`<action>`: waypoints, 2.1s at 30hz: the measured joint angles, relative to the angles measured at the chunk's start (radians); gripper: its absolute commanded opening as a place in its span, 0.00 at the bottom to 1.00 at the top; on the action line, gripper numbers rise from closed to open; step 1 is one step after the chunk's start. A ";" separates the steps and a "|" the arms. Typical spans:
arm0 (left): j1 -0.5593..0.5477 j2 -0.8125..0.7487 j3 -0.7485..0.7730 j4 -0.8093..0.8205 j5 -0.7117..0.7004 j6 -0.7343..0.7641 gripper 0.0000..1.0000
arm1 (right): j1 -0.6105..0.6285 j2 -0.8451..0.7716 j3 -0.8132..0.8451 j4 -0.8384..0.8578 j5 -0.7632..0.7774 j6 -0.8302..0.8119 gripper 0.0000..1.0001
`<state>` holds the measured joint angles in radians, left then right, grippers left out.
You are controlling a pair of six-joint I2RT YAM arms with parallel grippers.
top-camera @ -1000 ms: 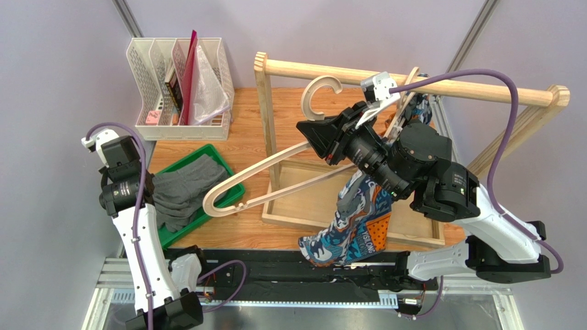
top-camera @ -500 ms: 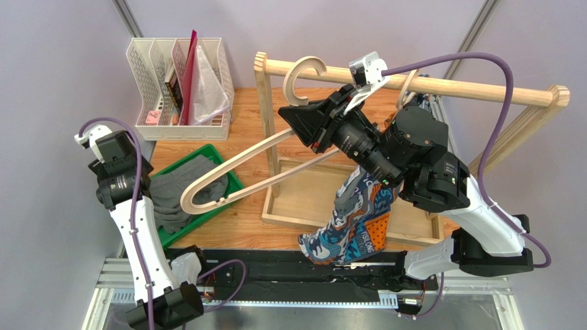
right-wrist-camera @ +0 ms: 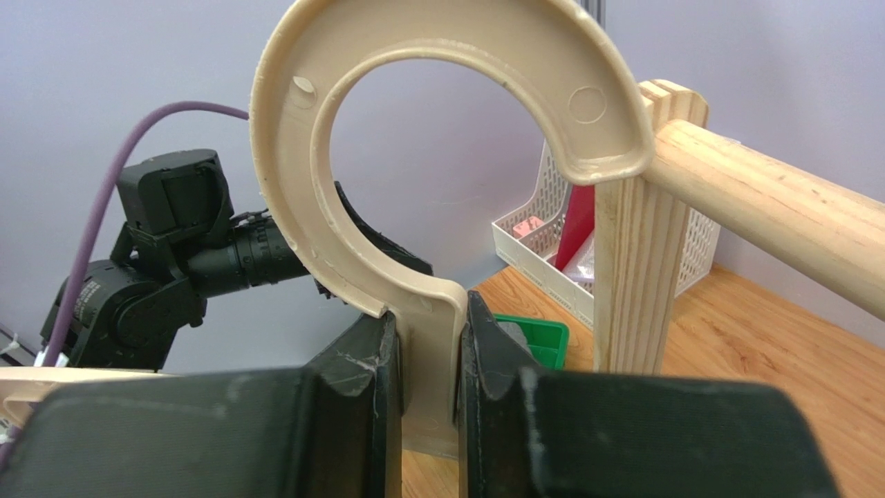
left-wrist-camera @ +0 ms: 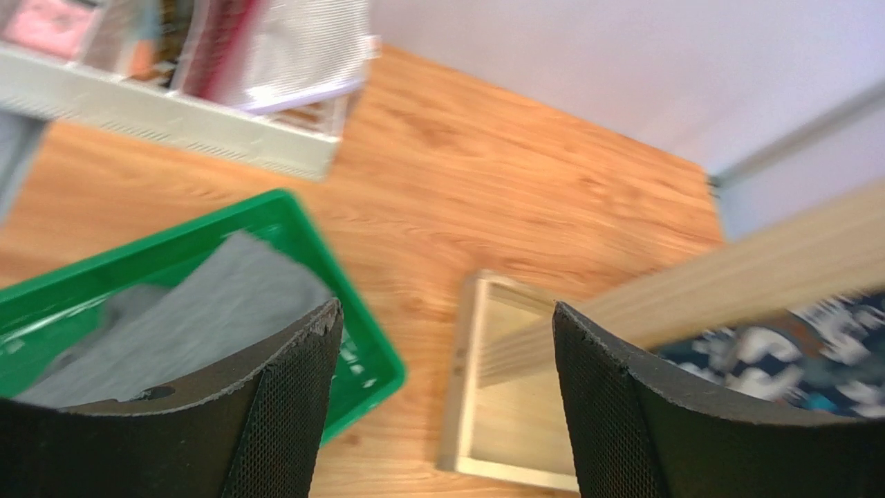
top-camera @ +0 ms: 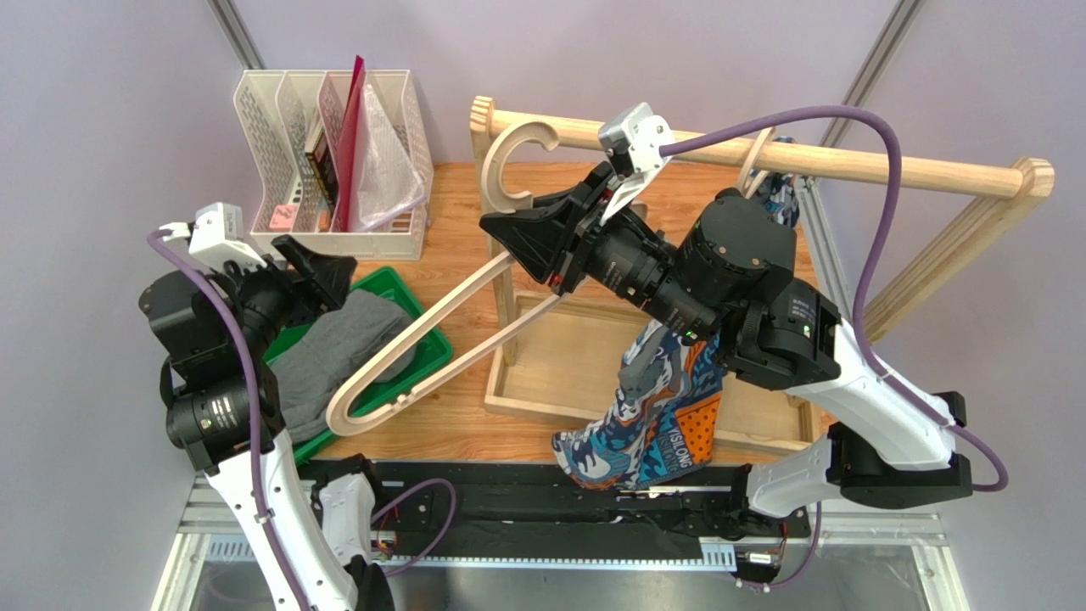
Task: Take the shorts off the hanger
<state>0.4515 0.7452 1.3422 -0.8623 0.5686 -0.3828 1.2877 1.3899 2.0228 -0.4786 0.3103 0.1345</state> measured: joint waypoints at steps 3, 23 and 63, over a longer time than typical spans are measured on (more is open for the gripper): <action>-0.041 -0.001 0.044 0.010 0.075 -0.021 0.78 | -0.001 0.004 -0.008 0.019 -0.019 -0.019 0.00; -0.329 -0.022 0.228 0.348 0.436 -0.294 0.77 | -0.002 0.008 -0.125 0.085 -0.079 -0.144 0.00; -0.676 0.092 0.296 0.082 0.316 -0.113 0.44 | -0.006 0.031 -0.105 0.100 0.143 -0.201 0.00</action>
<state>-0.2245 0.8368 1.6382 -0.7803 0.8848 -0.4953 1.2812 1.4204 1.9175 -0.3786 0.4530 -0.0666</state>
